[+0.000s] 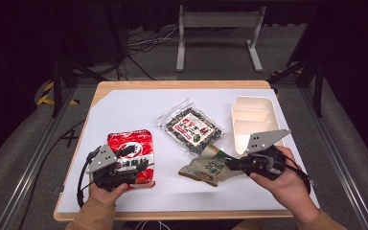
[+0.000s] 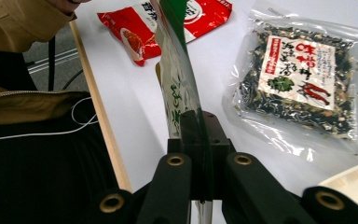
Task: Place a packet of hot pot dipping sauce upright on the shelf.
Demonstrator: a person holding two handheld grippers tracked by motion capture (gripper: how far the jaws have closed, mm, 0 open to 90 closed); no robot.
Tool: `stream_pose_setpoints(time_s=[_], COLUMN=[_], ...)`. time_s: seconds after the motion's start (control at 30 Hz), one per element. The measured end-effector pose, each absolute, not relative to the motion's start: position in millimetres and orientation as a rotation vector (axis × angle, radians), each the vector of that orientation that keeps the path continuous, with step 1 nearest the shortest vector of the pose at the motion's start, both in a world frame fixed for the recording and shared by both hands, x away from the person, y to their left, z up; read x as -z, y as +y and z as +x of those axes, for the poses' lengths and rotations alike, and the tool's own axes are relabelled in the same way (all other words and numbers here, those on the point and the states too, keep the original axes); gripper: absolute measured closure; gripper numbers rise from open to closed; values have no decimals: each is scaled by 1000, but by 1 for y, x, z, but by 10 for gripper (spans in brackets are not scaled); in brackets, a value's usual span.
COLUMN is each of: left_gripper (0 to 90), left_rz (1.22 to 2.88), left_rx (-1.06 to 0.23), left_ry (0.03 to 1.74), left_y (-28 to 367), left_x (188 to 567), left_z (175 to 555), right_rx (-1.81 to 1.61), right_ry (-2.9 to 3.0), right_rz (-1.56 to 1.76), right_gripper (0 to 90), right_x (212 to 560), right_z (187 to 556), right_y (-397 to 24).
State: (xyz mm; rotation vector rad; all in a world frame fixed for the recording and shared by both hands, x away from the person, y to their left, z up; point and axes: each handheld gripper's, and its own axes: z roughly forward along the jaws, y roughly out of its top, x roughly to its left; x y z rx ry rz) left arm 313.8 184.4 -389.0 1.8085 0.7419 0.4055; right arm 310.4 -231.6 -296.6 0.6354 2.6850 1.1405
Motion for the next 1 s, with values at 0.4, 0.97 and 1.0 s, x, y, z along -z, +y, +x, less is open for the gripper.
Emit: stream_pose_setpoints(time_s=[0.4,0.97,1.0], left_gripper=[291,290,290], left_rz=[1803,1796,1798], left_rx=[-410,-408,-403], left_ry=[750,781,786], left_y=[186,193,194], left_x=[389,392,391], left_z=[313,319,319], right_rx=[-1112,-1088,-1086], right_ry=[2647,2600,2597], right_rz=[623,663,667], right_gripper=[896,896,896], right_x=[270,244,243], right_z=[322,350,351], right_y=[-238,-258,-260])
